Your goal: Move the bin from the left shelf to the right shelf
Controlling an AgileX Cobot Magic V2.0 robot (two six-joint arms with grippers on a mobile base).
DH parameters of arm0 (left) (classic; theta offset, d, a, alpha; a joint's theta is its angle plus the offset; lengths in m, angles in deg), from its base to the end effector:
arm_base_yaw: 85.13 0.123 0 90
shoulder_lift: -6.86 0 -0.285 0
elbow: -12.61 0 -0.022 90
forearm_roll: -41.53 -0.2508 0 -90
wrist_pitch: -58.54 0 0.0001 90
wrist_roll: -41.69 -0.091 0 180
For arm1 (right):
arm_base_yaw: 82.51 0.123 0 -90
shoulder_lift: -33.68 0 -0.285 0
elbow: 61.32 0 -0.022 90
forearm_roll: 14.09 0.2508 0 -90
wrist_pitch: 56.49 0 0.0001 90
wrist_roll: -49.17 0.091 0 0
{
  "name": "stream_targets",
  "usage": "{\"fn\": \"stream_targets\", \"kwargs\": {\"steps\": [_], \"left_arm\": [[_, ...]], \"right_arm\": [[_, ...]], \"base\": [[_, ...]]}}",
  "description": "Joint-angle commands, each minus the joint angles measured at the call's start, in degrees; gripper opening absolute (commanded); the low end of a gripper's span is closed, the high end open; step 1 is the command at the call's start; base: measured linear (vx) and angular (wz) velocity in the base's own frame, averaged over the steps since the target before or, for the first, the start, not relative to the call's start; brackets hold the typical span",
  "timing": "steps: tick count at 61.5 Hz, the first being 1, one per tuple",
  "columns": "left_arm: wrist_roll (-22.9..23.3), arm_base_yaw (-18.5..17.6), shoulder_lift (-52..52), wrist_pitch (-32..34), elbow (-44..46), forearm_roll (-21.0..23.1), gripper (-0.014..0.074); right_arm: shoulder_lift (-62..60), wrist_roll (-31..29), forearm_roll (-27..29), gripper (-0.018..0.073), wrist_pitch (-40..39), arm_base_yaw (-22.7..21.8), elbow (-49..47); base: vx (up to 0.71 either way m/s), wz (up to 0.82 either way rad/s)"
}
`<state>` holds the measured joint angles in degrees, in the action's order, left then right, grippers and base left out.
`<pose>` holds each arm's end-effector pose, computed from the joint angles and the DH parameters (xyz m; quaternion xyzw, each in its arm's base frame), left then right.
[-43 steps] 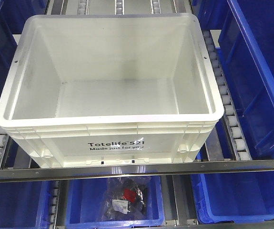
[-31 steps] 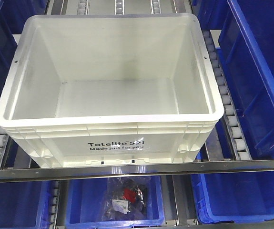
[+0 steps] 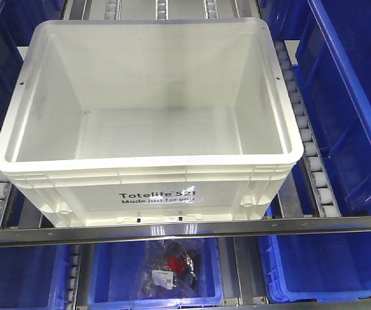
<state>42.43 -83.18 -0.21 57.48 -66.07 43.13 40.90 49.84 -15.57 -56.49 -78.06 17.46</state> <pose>0.0565 0.0019 0.2036 -0.0255 0.6867 -0.0026 0.7265 0.0565 0.0044 0.2045 -0.0313 0.6813 0.0232 0.7310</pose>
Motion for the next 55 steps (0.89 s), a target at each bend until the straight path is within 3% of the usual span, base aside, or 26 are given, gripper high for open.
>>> {"fn": "stream_targets", "kwargs": {"steps": [1, 14, 28, 42, 50, 55], "left_arm": [[0.4, 0.1, 0.7, 4.1, 1.0, 0.4, -0.0008], [1.1, 0.1, 0.7, 5.6, 5.1, 0.5, -0.0008], [1.0, 0.1, 0.1, 1.1, 22.2, 0.4, -0.0008], [1.0, 0.1, -10.5, -19.3, 42.1, 0.4, -0.0008], [1.0, 0.1, -16.8, -30.7, 47.6, 0.4, -0.0008], [1.0, 0.1, -19.3, -33.3, 47.6, 0.4, -0.0008]], "right_arm": [[-0.7, -0.7, -0.6, -0.0008, -4.5, -0.1, 1.0], [-0.7, 0.0, 0.3, -0.0008, -4.5, -0.1, -3.6], [2.4, -0.7, -1.6, -0.0008, 4.8, -0.1, -20.2], [14.7, -0.7, -1.6, -0.0008, 18.6, -0.1, -35.9], [21.3, -0.7, -1.6, -0.0008, 25.4, -0.1, -39.8], [24.6, -0.7, -1.6, -0.0008, 27.4, -0.1, -39.8]], "base": [[0.0, 0.0], [0.0, 0.0], [0.0, 0.0], [0.0, 0.0], [0.0, 0.0], [0.0, 0.0]]}}
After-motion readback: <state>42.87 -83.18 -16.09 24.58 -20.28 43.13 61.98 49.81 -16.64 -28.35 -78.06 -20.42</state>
